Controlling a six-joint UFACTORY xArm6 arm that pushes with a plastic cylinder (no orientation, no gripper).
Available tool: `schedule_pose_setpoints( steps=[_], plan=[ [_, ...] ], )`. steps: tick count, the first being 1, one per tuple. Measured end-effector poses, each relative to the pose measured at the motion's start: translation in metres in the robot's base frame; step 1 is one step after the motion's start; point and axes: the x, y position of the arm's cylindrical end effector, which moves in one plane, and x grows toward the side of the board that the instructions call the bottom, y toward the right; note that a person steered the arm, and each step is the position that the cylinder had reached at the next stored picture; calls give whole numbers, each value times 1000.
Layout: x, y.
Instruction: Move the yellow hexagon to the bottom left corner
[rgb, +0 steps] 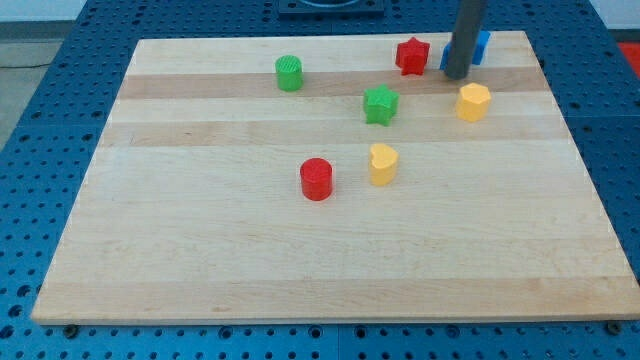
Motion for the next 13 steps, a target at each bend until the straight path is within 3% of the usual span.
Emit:
schedule_pose_setpoints(
  steps=[5,9,11,13],
  plan=[
    [98,19],
    [110,-90],
    [83,-125],
    [91,-216]
  ],
)
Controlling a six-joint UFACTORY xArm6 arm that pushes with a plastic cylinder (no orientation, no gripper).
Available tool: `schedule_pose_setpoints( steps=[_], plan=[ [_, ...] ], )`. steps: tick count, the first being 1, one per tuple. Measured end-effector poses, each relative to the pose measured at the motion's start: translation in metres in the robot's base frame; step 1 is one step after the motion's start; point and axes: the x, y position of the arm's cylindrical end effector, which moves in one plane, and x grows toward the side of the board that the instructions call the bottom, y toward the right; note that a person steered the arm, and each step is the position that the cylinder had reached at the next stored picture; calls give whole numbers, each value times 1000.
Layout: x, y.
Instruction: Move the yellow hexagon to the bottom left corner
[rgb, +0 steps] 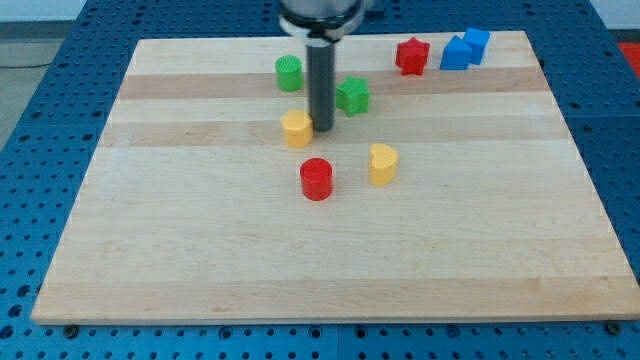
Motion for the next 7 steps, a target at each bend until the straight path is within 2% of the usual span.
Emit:
schedule_pose_setpoints(
  steps=[3,5,7],
  plan=[
    [16,-108],
    [60,-144],
    [73,-177]
  ],
)
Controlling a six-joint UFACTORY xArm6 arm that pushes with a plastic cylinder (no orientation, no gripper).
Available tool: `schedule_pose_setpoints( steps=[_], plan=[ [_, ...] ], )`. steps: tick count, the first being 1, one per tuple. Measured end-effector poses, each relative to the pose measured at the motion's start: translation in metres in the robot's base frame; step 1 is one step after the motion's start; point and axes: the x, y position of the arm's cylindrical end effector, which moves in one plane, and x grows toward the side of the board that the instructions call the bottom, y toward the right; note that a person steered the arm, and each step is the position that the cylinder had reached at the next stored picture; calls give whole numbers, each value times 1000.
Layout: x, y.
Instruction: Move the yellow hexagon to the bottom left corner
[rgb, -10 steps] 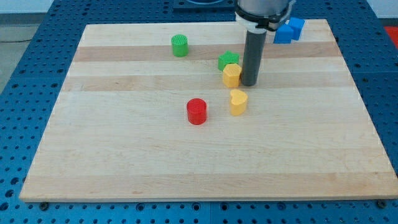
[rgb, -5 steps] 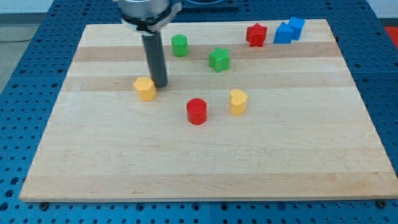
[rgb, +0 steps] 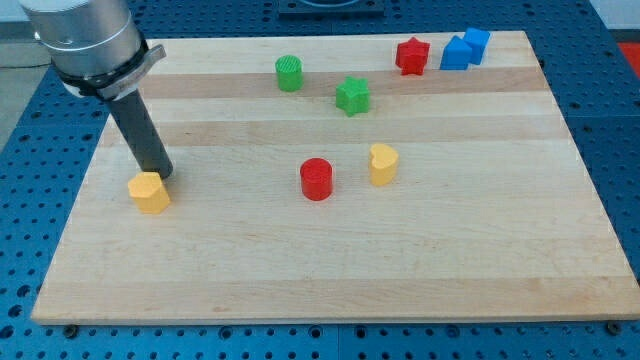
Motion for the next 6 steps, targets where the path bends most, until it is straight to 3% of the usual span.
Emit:
schedule_pose_setpoints(
  steps=[4,6],
  plan=[
    [72,0],
    [79,17]
  ],
)
